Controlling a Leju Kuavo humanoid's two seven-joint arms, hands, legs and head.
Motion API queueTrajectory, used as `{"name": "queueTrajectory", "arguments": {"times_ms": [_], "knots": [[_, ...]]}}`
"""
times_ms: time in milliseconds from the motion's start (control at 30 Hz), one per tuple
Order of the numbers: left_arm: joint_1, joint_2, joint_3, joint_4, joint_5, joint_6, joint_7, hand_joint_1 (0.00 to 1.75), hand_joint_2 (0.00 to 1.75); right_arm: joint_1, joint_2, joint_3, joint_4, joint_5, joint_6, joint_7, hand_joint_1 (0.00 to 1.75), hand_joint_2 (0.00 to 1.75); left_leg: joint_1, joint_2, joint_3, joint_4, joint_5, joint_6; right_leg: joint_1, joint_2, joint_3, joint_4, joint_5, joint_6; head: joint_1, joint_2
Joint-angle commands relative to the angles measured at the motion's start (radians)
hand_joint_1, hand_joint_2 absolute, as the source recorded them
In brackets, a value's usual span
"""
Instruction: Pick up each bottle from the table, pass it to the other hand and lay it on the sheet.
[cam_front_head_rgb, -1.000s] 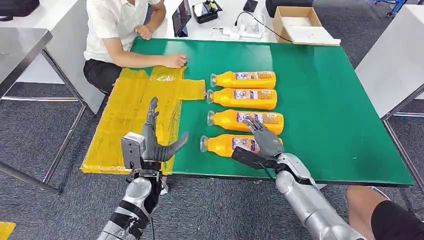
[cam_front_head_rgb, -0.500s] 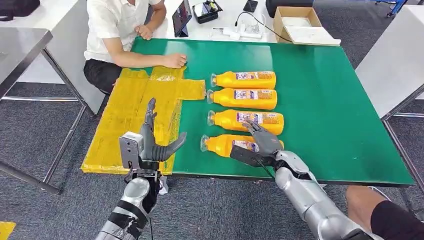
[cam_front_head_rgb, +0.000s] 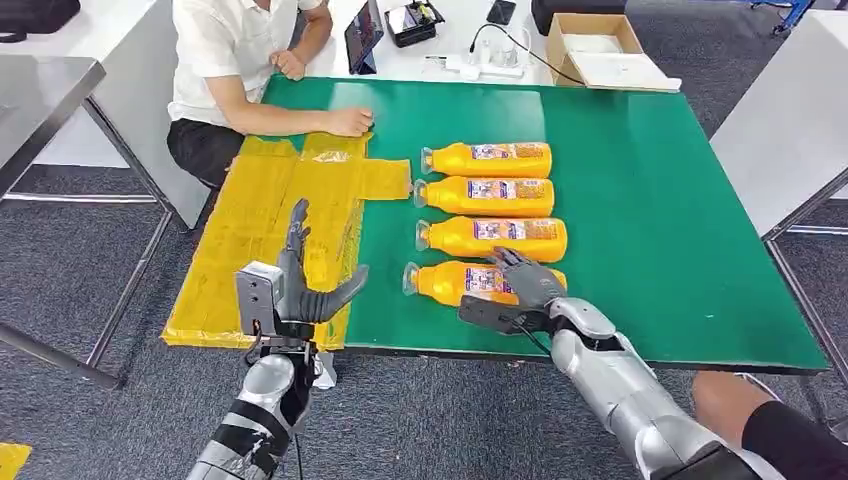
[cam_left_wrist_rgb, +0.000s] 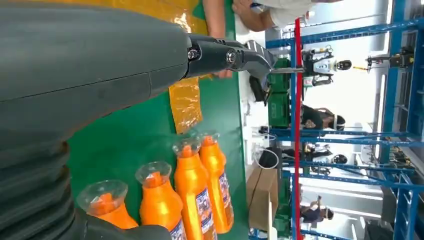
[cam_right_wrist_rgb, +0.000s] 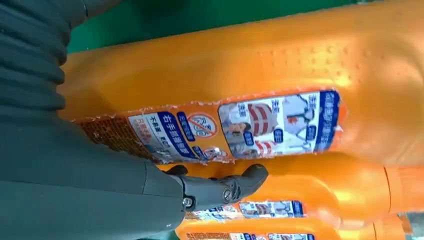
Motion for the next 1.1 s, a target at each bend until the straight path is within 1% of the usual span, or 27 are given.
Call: {"name": "queueTrajectory", "arguments": {"times_ms": [33,100,233,300,367,467,633,667,733,767,800,833,900,933,967,1033,1067,1100], "knots": [[-0.042,0.02,0.035,0.051,0.004,-0.011,0.001,0.0,1.75,-0.07,-0.04,0.109,0.068,0.003,0.056,0.024,1.75,1.75,0.0,0.001,0.002,0.0,-0.001,-0.001,0.0,0.0,0.002,0.0,-0.001,-0.002,0.0,0.0],[-0.043,0.02,0.035,0.052,0.004,-0.011,0.001,0.0,1.75,-0.073,-0.045,0.11,0.071,0.002,0.058,0.024,1.75,1.75,0.001,0.001,0.004,0.001,-0.002,-0.003,0.001,0.0,0.004,0.001,-0.002,-0.004,0.0,0.0],[-0.045,0.019,0.038,0.058,0.009,-0.008,-0.003,0.0,1.75,-0.083,-0.044,0.123,0.09,-0.003,0.07,0.031,1.75,1.75,0.0,0.0,0.003,0.0,-0.001,-0.001,0.001,-0.001,0.003,0.0,-0.001,-0.002,0.0,0.0],[-0.045,0.017,0.046,0.06,0.023,-0.01,-0.007,0.0,1.75,-0.092,-0.053,0.108,0.097,-0.039,0.101,0.012,1.75,1.75,0.0,0.0,0.002,0.0,-0.001,-0.001,0.001,0.0,0.002,0.0,-0.001,-0.002,0.0,0.0],[-0.053,0.016,0.049,0.064,0.055,-0.032,-0.014,0.0,1.75,-0.098,-0.066,0.076,0.092,-0.119,0.159,-0.042,1.75,1.75,0.001,0.0,0.004,0.0,-0.001,-0.002,0.001,-0.001,0.004,0.0,-0.002,-0.003,0.0,0.0],[-0.064,0.016,0.047,0.071,0.09,-0.052,-0.017,0.0,1.75,-0.09,-0.072,0.014,0.081,-0.22,0.182,-0.082,1.75,1.75,0.001,-0.002,0.002,0.0,0.0,-0.001,0.001,-0.002,0.002,0.0,-0.001,-0.002,0.0,0.0],[-0.056,0.02,0.028,0.058,0.115,-0.052,-0.016,0.0,1.75,-0.039,-0.064,-0.029,0.042,-0.292,0.135,-0.123,1.75,1.75,0.001,-0.001,0.006,-0.001,-0.002,-0.002,0.002,-0.001,0.006,-0.001,-0.002,-0.003,0.0,0.0],[-0.054,0.019,0.027,0.057,0.115,-0.049,-0.017,0.0,1.75,-0.034,-0.062,-0.029,0.04,-0.295,0.134,-0.126,1.75,1.75,0.001,-0.001,0.003,-0.001,-0.001,-0.002,0.001,-0.001,0.004,-0.001,-0.001,-0.002,0.0,0.0],[-0.048,0.019,0.018,0.049,0.121,-0.043,-0.02,0.0,1.75,-0.012,-0.055,-0.05,0.014,-0.327,0.113,-0.152,1.75,1.75,0.002,0.0,0.006,0.0,-0.002,-0.003,0.002,0.0,0.006,-0.001,-0.002,-0.004,0.0,0.0],[-0.044,0.018,0.016,0.045,0.123,-0.043,-0.023,0.0,1.75,-0.006,-0.049,-0.052,0.009,-0.332,0.111,-0.157,1.75,1.75,0.001,0.0,0.003,-0.001,-0.001,-0.002,0.001,0.0,0.003,-0.001,-0.001,-0.002,0.0,0.0],[-0.03,0.016,0.008,0.023,0.15,-0.076,-0.038,0.0,1.75,0.02,-0.038,-0.091,-0.024,-0.386,0.107,-0.215,1.75,1.75,0.001,0.001,0.006,-0.001,-0.002,-0.002,0.002,0.0,0.005,-0.001,-0.002,-0.003,0.0,0.0],[-0.022,0.014,-0.001,0.011,0.149,-0.075,-0.034,0.0,1.75,0.027,-0.034,-0.087,-0.034,-0.384,0.108,-0.213,1.75,1.75,0.001,0.001,0.006,0.0,-0.003,-0.003,0.002,0.0,0.006,0.0,-0.003,-0.004,0.0,0.0],[-0.008,0.013,-0.017,-0.014,0.157,-0.084,-0.038,0.0,1.75,0.051,-0.018,-0.121,-0.07,-0.424,0.098,-0.23,1.75,1.75,0.002,0.001,0.005,0.0,-0.002,-0.003,0.002,0.001,0.005,-0.001,-0.002,-0.003,0.0,0.0],[0.0,0.013,-0.029,-0.026,0.172,-0.105,-0.04,0.0,1.75,0.068,-0.009,-0.141,-0.1,-0.449,0.09,-0.254,1.75,1.75,0.002,0.002,0.007,-0.001,-0.003,-0.003,0.002,0.001,0.006,-0.001,-0.002,-0.004,0.0,0.0],[0.004,0.011,-0.042,-0.029,0.179,-0.12,-0.04,0.0,1.75,0.077,0.001,-0.155,-0.114,-0.468,0.093,-0.271,1.75,1.75,0.001,0.001,0.003,0.0,-0.001,-0.002,0.001,0.001,0.002,0.0,-0.001,-0.002,0.0,0.0],[0.01,0.014,-0.065,-0.038,0.19,-0.133,-0.035,0.0,1.75,0.096,0.014,-0.178,-0.155,-0.497,0.093,-0.278,1.75,1.75,0.001,0.001,0.003,0.0,-0.001,-0.002,0.001,0.001,0.002,0.0,-0.001,-0.002,0.0,0.0],[0.013,0.018,-0.087,-0.04,0.209,-0.174,-0.025,0.0,1.75,0.114,0.028,-0.198,-0.184,-0.524,0.089,-0.313,1.75,1.75,0.001,0.002,0.004,0.001,-0.002,-0.002,0.002,0.001,0.003,0.001,-0.002,-0.003,0.0,0.0],[0.017,0.023,-0.11,-0.044,0.227,-0.206,-0.014,0.0,1.75,0.135,0.031,-0.211,-0.231,-0.535,0.08,-0.325,1.75,1.75,0.001,0.001,0.004,0.001,-0.003,-0.003,0.002,0.0,0.004,0.001,-0.003,-0.003,0.0,0.0]]}}
